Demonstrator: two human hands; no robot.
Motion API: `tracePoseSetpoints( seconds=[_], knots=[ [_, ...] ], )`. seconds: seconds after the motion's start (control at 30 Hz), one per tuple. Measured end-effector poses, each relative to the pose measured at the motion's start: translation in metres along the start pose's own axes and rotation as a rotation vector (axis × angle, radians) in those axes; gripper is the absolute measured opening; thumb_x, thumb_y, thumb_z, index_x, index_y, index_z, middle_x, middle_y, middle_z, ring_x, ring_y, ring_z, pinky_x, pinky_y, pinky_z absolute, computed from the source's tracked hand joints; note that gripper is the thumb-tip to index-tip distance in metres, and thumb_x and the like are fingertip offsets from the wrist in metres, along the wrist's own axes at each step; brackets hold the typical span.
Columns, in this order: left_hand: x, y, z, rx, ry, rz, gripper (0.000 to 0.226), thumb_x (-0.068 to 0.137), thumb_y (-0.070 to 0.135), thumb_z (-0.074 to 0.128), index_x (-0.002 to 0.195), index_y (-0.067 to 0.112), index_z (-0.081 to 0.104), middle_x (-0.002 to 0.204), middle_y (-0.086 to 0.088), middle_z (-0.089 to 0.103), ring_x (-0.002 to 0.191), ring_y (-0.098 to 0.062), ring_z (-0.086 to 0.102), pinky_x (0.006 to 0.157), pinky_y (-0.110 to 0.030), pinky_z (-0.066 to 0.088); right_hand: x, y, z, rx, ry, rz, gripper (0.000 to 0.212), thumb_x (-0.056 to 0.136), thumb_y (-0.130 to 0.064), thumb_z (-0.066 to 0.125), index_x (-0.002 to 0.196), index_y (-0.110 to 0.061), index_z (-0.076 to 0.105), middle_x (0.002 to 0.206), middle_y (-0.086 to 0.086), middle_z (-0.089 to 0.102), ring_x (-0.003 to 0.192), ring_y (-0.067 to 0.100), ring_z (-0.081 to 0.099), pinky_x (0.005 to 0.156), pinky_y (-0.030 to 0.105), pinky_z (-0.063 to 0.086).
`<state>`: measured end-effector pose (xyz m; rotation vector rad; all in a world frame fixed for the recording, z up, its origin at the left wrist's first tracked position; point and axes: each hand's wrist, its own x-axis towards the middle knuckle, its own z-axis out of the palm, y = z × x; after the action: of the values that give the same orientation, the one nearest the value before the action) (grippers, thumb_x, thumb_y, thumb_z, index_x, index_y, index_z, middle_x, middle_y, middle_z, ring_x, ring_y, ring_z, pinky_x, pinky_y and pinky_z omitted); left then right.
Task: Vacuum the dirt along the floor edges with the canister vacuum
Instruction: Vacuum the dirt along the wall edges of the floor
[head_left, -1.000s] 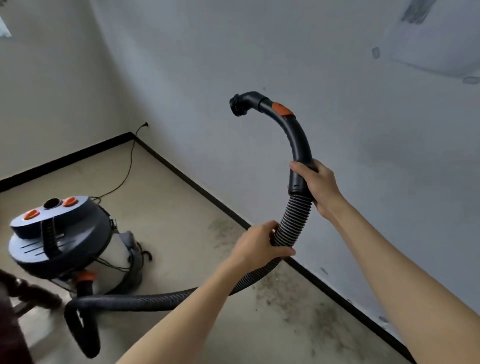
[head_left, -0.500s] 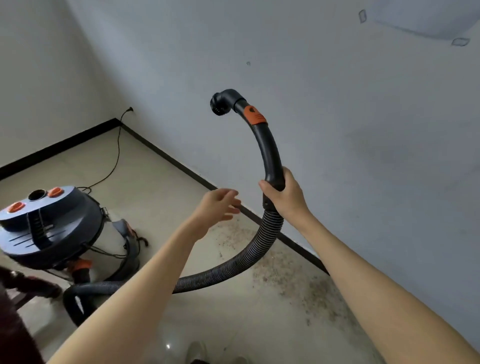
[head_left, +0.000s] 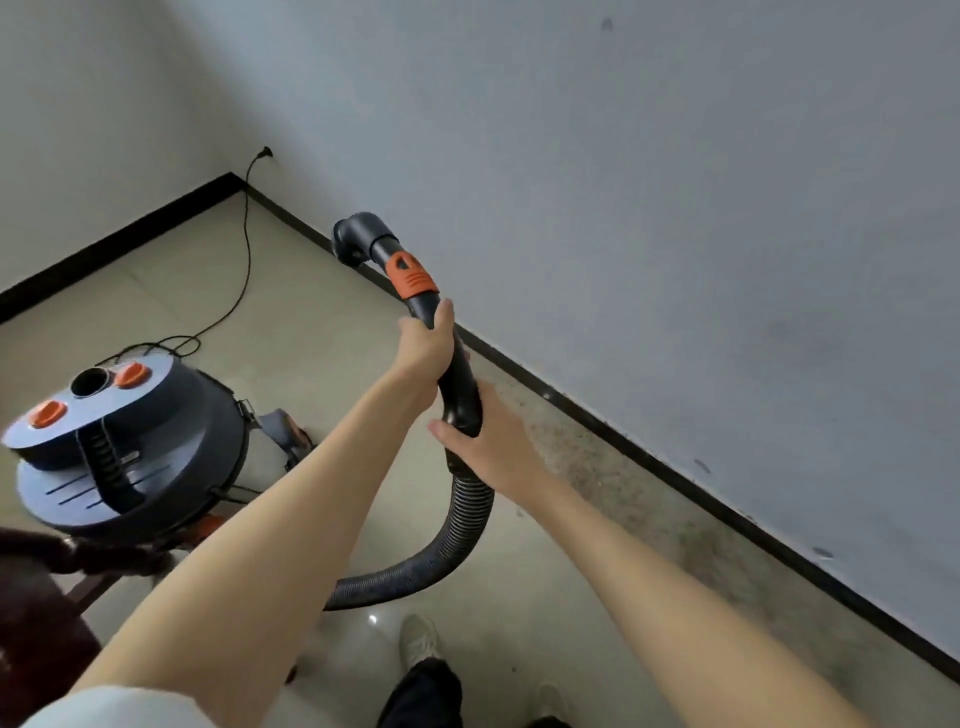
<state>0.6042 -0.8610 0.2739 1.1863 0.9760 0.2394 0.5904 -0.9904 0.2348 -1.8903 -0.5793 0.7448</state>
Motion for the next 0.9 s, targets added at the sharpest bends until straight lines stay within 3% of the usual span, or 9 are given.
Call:
tracePoseSetpoints(
  seconds=[0.1,0.2,0.27,0.33,0.5,0.67,0.77,0.9],
  knots=[
    [0.042,-0.009,-0.026,0.017,-0.078,-0.010,0.019,0.098,0.032,0.048,0.098,0.013,0.043,0.073,-0.007,0.052,0.058,-0.019,0.055,0.056,-0.031,0.054,0.030,0.012,0.023,0.239,-0.097,0.179,0.028,0.090,-0.037,0.068,0.104,-0.016,0.055,0.100,0.002,0.064,0.090,0.010,0.063,0.068,0.014,0.047],
    [0.074,-0.014,-0.038,-0.001,-0.117,-0.023,0.021,0.098,0.031,0.047,0.101,0.011,0.044,0.071,-0.006,0.054,0.056,-0.018,0.057,0.057,-0.031,0.053,0.049,0.030,0.046,0.467,-0.093,0.282,0.029,0.094,-0.027,0.064,0.111,-0.006,0.057,0.101,0.015,0.064,0.091,0.027,0.066,0.082,0.031,0.054],
    [0.096,-0.018,-0.041,-0.052,-0.141,-0.058,0.023,0.098,0.031,0.048,0.102,0.009,0.045,0.069,-0.005,0.054,0.053,-0.017,0.057,0.060,-0.032,0.053,0.063,0.037,0.059,0.559,-0.077,0.299,0.030,0.093,-0.024,0.064,0.114,-0.004,0.057,0.091,0.015,0.065,0.074,0.027,0.066,0.070,0.034,0.057],
    [0.120,-0.024,-0.045,-0.118,-0.169,-0.126,0.026,0.097,0.034,0.050,0.100,0.008,0.047,0.067,-0.005,0.055,0.053,-0.017,0.057,0.061,-0.033,0.052,0.083,0.044,0.065,0.612,-0.082,0.300,0.027,0.090,-0.028,0.067,0.104,-0.007,0.058,0.079,0.010,0.064,0.060,0.023,0.063,0.057,0.031,0.054],
    [0.183,-0.052,-0.055,-0.398,-0.279,-0.299,0.035,0.096,0.043,0.049,0.100,0.009,0.046,0.065,-0.003,0.054,0.053,-0.016,0.053,0.056,-0.029,0.051,0.136,0.071,0.070,0.742,-0.333,0.380,0.052,0.079,-0.054,0.067,0.093,-0.005,0.055,0.071,0.013,0.061,0.054,0.025,0.057,0.054,0.030,0.050],
    [0.255,-0.113,-0.065,-0.440,-0.276,-0.412,0.038,0.094,0.049,0.048,0.098,0.011,0.046,0.066,-0.001,0.052,0.053,-0.014,0.052,0.055,-0.026,0.050,0.190,0.140,0.087,0.593,-0.304,0.398,0.034,0.086,-0.042,0.068,0.088,-0.010,0.055,0.067,0.011,0.061,0.045,0.023,0.057,0.048,0.029,0.050],
    [0.300,-0.157,-0.071,-0.230,-0.147,-0.469,0.042,0.092,0.050,0.053,0.101,0.009,0.046,0.070,-0.005,0.052,0.050,-0.018,0.054,0.056,-0.029,0.053,0.216,0.195,0.107,0.437,-0.270,0.418,0.033,0.083,-0.039,0.075,0.089,-0.013,0.056,0.061,0.004,0.060,0.045,0.023,0.058,0.046,0.029,0.050],
    [0.362,-0.230,-0.071,-0.014,0.059,-0.441,0.041,0.092,0.046,0.055,0.112,0.012,0.042,0.075,-0.008,0.052,0.053,-0.019,0.055,0.054,-0.031,0.051,0.253,0.265,0.142,0.318,-0.228,0.473,0.040,0.075,-0.049,0.076,0.088,-0.016,0.058,0.058,-0.001,0.063,0.044,0.019,0.061,0.047,0.028,0.051]
  ],
)
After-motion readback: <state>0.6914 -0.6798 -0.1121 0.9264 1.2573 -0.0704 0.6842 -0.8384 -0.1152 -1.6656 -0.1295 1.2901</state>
